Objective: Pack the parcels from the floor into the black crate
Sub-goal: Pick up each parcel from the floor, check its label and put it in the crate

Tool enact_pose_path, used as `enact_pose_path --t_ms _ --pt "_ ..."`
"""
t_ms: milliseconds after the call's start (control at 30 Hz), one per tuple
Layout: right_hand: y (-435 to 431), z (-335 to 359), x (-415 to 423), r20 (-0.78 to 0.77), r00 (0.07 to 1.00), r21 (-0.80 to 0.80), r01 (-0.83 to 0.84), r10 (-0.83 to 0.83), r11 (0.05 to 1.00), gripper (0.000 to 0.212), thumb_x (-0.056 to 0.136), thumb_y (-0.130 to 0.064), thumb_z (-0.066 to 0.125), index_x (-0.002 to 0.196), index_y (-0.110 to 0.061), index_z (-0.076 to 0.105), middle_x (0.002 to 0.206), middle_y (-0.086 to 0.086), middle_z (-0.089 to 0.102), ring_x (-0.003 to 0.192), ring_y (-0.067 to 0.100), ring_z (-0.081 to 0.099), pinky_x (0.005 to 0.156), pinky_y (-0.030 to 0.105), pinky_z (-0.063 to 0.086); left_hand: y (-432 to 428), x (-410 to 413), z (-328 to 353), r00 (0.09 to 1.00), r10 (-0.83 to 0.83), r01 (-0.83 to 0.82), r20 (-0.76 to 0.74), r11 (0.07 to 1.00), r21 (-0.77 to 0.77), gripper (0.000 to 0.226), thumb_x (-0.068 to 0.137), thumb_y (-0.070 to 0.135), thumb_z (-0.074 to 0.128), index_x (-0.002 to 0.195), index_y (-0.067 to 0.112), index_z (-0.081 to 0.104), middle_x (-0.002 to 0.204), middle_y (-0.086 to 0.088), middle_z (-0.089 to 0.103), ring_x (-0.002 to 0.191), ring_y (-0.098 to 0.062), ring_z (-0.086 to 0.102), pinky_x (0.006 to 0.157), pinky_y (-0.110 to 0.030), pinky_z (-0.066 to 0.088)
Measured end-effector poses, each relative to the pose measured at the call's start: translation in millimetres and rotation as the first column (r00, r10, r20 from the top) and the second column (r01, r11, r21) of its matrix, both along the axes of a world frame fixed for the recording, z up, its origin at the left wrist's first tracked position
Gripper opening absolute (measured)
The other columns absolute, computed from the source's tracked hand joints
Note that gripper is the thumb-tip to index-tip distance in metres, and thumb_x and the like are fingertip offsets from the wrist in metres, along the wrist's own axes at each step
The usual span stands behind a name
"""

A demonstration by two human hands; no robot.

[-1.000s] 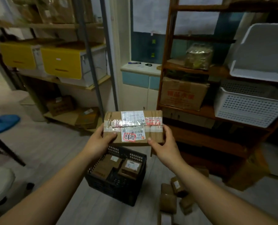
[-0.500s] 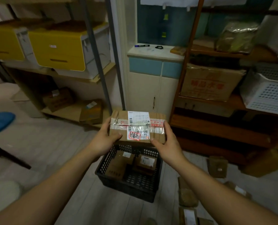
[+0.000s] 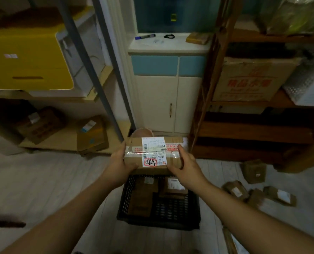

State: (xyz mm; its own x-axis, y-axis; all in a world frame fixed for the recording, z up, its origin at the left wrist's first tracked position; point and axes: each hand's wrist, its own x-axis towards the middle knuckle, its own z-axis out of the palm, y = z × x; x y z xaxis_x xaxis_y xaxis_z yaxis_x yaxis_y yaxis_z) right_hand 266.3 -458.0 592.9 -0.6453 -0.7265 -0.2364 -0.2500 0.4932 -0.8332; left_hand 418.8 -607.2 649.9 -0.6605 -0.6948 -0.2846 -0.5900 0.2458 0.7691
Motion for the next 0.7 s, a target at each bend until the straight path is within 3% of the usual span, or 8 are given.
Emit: enact_pose_path --t_ms 100,167,233,300,500,600,700 --pt "-29.1 -32.6 15.1 0.007 0.998 0.033 0.065 -0.065 0.997 0.078 0.089 -0.039 0.061 0.151 -0.029 0.015 0.147 0.001 0.03 0.131 0.018 0.039 0.107 0.032 0.039 -41.0 1.5 -35.1 0.99 -0.135 0.136 -0.032 0.991 0.02 0.06 0.069 0.041 0.073 0.121 0.035 0.043 0.11 0.018 0.056 0.103 0.004 0.056 0.092 -0.018 0.049" --pt "-48.0 -62.1 23.8 -0.014 0.997 0.08 0.078 -0.077 0.994 0.076 0.09 -0.041 0.059 0.151 -0.027 0.016 0.147 0.001 0.031 0.131 0.019 0.04 0.107 0.031 0.039 -66.3 5.6 -76.5 0.985 -0.172 0.173 -0.033 0.984 0.038 0.054 0.067 0.041 0.076 0.115 0.03 0.054 0.106 0.022 0.062 0.097 0.008 0.061 0.092 -0.027 0.053" --pt "-64.4 -96.0 29.5 -0.012 0.997 0.13 0.079 -0.078 0.988 0.076 0.091 -0.042 0.057 0.151 -0.026 0.014 0.149 0.004 0.029 0.131 0.019 0.039 0.107 0.029 0.036 -84.7 6.5 -119.2 0.985 -0.174 0.175 -0.018 0.984 0.039 0.048 0.071 0.023 0.078 0.113 0.03 0.055 0.108 0.016 0.065 0.097 0.003 0.063 0.092 -0.035 0.054" --pt "-78.0 -136.7 30.7 0.002 0.998 0.164 0.069 -0.07 0.984 0.076 0.092 -0.043 0.056 0.152 -0.026 0.013 0.151 0.005 0.025 0.133 0.021 0.036 0.109 0.03 0.034 -97.4 4.5 -165.4 0.989 -0.146 0.145 0.016 0.988 0.056 0.051 0.074 0.018 0.077 0.116 0.033 0.052 0.109 0.012 0.063 0.098 -0.004 0.061 0.091 -0.031 0.051" --pt "-96.5 -296.0 17.8 -0.014 1.0 0.236 0.022 -0.019 0.971 0.075 0.093 -0.044 0.052 0.152 -0.029 0.008 0.152 0.005 0.022 0.133 0.022 0.036 0.108 0.032 0.035 -117.1 -12.1 -341.7 0.98 -0.137 0.142 0.144 0.989 -0.028 0.057 0.076 0.025 0.075 0.126 0.028 0.048 0.127 0.008 0.054 0.113 -0.011 0.054 0.095 -0.029 0.044" --pt "-102.9 -380.7 8.5 -0.036 0.999 0.233 0.013 -0.004 0.972 0.074 0.093 -0.043 0.052 0.152 -0.027 0.01 0.151 0.006 0.024 0.134 0.021 0.035 0.106 0.026 0.03 -123.2 -19.7 -436.5 0.959 -0.15 0.184 0.239 0.975 -0.126 0.073 0.078 0.034 0.071 0.14 0.027 0.033 0.146 -0.001 0.034 0.13 -0.021 0.043 0.104 -0.041 0.043" --pt "-111.4 -461.9 2.8 -0.042 0.999 0.217 -0.005 0.014 0.976 0.075 0.093 -0.04 0.054 0.152 -0.028 0.008 0.152 0.006 0.023 0.135 0.022 0.033 0.106 0.027 0.029 -126.8 -24.8 -514.8 0.923 -0.139 0.211 0.359 0.963 -0.168 0.075 0.083 0.04 0.064 0.145 0.026 0.025 0.156 -0.008 0.015 0.137 -0.029 0.031 0.109 -0.048 0.036"
